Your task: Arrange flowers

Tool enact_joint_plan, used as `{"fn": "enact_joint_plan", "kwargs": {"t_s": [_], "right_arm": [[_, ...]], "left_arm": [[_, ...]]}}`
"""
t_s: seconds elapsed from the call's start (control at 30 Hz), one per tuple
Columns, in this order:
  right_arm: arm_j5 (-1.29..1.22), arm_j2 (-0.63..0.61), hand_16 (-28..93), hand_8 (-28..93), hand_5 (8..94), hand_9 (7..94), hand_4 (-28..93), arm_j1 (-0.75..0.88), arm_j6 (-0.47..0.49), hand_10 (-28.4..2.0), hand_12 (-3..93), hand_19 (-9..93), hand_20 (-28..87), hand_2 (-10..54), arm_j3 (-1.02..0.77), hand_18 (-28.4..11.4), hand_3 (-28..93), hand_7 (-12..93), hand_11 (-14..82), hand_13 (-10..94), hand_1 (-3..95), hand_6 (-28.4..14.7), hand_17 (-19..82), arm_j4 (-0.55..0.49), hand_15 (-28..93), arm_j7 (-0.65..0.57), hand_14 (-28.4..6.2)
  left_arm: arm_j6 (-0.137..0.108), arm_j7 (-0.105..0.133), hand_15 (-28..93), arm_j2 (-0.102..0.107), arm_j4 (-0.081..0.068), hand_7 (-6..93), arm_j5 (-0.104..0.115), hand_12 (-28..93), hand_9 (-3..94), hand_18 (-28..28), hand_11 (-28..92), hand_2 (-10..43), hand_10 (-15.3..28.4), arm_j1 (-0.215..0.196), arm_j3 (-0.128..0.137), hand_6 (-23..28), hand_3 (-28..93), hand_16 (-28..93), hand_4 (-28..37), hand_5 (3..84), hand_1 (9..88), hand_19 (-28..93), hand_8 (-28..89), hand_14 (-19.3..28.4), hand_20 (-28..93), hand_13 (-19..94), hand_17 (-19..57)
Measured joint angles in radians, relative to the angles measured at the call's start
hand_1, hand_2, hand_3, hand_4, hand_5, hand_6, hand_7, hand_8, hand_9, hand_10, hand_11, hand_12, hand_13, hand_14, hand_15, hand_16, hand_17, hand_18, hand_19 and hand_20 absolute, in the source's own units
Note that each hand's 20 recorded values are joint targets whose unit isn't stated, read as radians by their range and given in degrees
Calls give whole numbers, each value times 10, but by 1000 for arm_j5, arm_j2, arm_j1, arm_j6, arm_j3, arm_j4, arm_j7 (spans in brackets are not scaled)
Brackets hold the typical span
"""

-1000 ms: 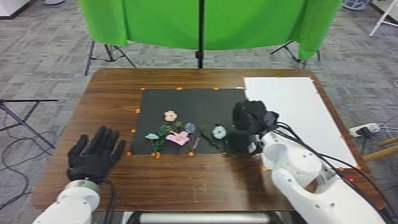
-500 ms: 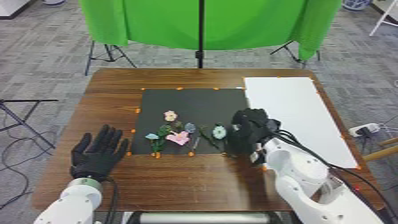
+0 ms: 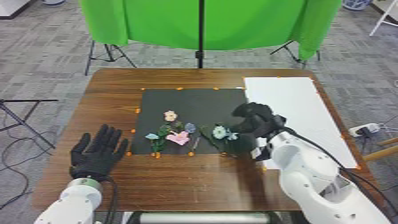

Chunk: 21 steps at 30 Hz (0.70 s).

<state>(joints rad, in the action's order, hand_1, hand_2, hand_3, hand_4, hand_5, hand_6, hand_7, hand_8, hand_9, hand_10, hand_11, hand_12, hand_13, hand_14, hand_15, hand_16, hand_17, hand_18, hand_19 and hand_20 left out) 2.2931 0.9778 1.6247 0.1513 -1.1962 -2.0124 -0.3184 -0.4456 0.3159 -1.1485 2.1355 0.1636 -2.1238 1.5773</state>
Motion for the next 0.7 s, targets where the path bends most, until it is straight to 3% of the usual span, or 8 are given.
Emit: {"fn": "enact_joint_plan", "kwargs": {"t_s": [0.1,0.2,0.3,0.43,0.5,0.6,0.63,0.7], "right_arm": [[-173,19,148,-102,463,426,-280,20,-122,-169,129,591,226,-5,-79,-208,819,103,56,391,224,-55,176,-1,198,16,-155],[-349,52,194,-95,419,388,-282,31,-164,-173,128,588,254,-8,-189,-199,815,93,48,354,197,-60,169,5,130,90,-149],[-472,90,197,-96,414,391,-277,25,-113,-170,120,510,235,14,-306,-189,824,84,38,339,139,-53,161,35,91,205,-143],[-631,105,179,-91,383,375,-282,8,-17,-148,107,351,196,38,-384,-177,820,57,30,296,88,-42,150,68,66,227,-135],[-739,105,168,-90,360,356,-282,8,-32,-145,99,294,185,47,-390,-181,813,48,25,269,65,-36,146,69,54,217,-135],[-910,113,156,-89,337,340,-283,22,-64,-144,91,246,175,57,-407,-181,805,35,20,247,42,-35,138,65,41,209,-133],[-960,120,150,-91,330,339,-283,31,-63,-144,88,230,170,57,-419,-175,807,22,20,243,38,-54,139,62,37,207,-128],[-1049,137,137,-93,317,337,-283,53,-51,-152,81,202,161,58,-451,-151,808,-1,18,235,35,-101,137,52,28,203,-116]], "left_arm": [[59,1,403,2,-17,86,-37,95,407,146,231,143,162,0,4,114,805,-97,-283,470,270,418,-94,166,155,300,-82],[137,3,366,8,-34,68,-118,90,391,145,203,140,158,-1,18,111,801,-94,-283,455,262,405,-88,160,150,284,-86],[190,7,299,18,-44,55,-198,87,363,141,164,132,153,0,38,95,796,-79,-283,429,248,383,-82,146,141,261,-88],[232,19,222,33,-61,45,-286,82,344,126,143,126,146,6,67,85,797,-76,-283,409,241,345,-81,122,122,217,-82],[250,30,158,39,-67,38,-335,75,317,105,122,115,134,11,79,58,801,-69,-283,342,236,296,-84,96,104,182,-72],[253,59,115,46,-70,37,-402,67,293,90,104,105,120,19,82,37,803,-72,-283,298,225,261,-93,70,96,148,-67],[252,73,104,47,-70,38,-411,65,290,87,102,104,118,21,82,36,804,-72,-283,296,221,252,-94,66,95,145,-66],[253,102,87,48,-70,39,-407,63,284,80,99,106,114,22,83,38,802,-73,-283,301,210,236,-96,55,93,134,-62]]}}
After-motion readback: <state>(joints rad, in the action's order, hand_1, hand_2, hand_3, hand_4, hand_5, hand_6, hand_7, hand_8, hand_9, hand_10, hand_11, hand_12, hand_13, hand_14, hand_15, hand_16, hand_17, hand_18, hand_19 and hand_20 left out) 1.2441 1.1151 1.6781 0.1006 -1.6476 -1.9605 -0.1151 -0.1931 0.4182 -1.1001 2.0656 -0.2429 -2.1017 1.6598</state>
